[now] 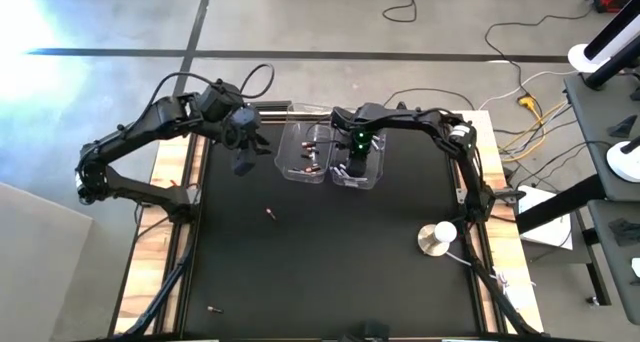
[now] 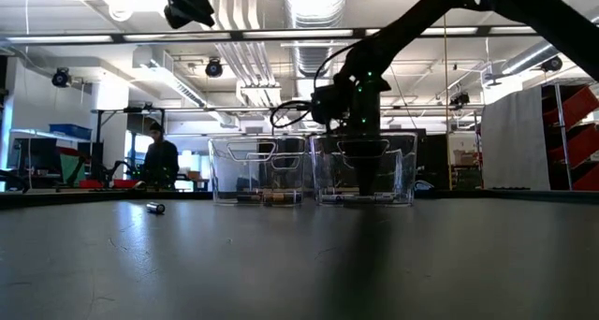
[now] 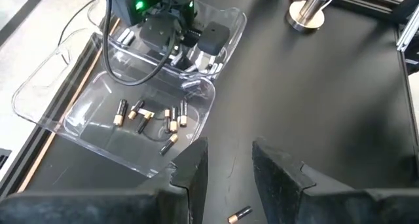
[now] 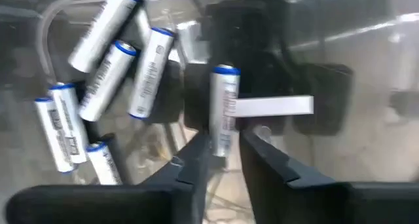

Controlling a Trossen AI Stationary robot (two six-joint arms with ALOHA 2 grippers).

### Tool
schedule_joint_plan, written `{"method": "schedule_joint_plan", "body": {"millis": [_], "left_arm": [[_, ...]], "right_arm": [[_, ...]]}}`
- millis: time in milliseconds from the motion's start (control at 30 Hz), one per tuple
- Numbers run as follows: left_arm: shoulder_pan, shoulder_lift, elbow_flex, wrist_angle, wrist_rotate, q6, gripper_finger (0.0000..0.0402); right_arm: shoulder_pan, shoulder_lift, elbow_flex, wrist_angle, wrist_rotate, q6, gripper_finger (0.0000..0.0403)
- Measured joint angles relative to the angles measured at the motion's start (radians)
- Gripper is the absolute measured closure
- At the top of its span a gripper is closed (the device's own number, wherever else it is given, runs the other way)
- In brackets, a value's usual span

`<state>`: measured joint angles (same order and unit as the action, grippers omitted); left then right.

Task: Sort batteries
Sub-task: Put the white battery into the right transparent bin, then put the black battery into the left transparent bin

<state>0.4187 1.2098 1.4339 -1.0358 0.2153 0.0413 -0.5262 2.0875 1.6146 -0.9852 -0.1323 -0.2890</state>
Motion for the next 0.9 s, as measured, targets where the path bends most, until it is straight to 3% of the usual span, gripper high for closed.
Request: {"method": "schedule_joint_plan", "body": {"millis": [333,567,900], "left_arm": [[-0.035,-0.003,-0.164,0.006,-0.007,-0.147,0.0302],[-0.157,0.036,-0.349,0.036,-0.006,-0.286,0.0302],[-0.336,0.217,-0.443,0.073,-0.077,-0.028,0.0302]], "right_arm": [[0.000,-0.187,-0.001,-0.005,0.057,-0.002,0.0225],[0.008,-0.420,-0.001,0.030,0.057,0.008,0.0195],[0.025,-0.698,0.000,0.051,0.098,0.114,0.0197]]}}
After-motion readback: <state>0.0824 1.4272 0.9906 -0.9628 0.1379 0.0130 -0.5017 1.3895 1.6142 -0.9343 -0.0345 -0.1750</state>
